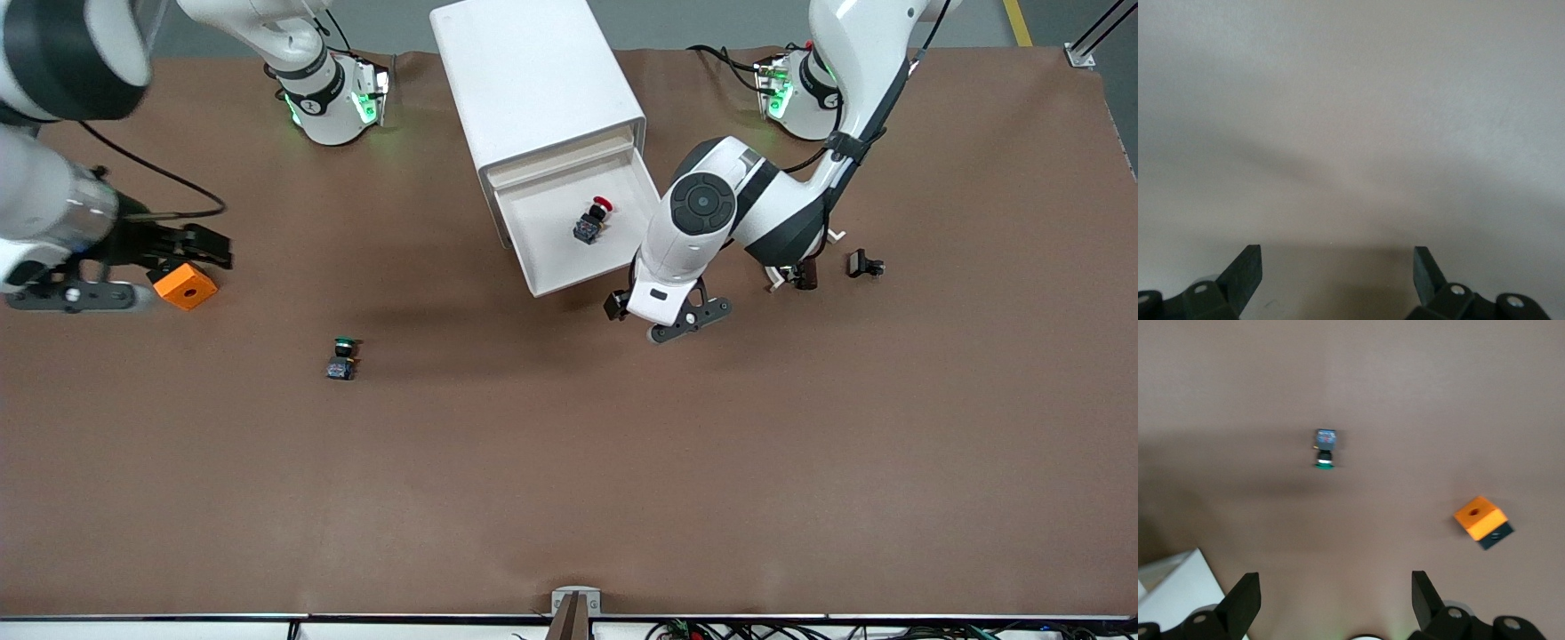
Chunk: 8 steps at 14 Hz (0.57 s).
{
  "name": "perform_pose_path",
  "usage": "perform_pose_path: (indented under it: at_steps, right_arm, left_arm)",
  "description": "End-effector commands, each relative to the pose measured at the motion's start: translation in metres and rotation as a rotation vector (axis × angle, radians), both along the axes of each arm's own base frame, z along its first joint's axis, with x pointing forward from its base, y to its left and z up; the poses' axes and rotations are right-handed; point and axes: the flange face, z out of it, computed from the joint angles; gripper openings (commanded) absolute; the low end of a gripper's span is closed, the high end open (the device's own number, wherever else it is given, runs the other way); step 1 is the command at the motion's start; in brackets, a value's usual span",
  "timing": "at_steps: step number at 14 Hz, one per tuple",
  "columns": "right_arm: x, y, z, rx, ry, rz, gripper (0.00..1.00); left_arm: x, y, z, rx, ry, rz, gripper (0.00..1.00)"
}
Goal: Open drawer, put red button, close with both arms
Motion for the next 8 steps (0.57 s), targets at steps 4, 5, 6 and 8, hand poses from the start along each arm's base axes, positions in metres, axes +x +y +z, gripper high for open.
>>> perform_pose_path:
  at_steps: [4,5,6,8]
  right_arm:
    - [-0.016,-0.085,0.022,0.019,0.0,0.028,1.0]
    - [-0.016,-0.088,0.026,0.009,-0.005,0.019,1.0]
    - [-0.016,-0.088,0.026,0.004,-0.006,0.016,1.0]
    - [-0.016,-0.087,0.029,0.003,-0.011,0.018,1.0]
  left_arm:
    - [-0.034,-0.016,-0.008,0.032,-0.002,-0.03,1.0]
    - [-0.039,-0.02,-0.01,0.035,0.001,-0.038,1.0]
    - [-0.044,-0.022,-0.013,0.04,0.007,-0.044,1.0]
    - [-0.048,-0.027,-0.013,0.041,0.008,-0.038,1.0]
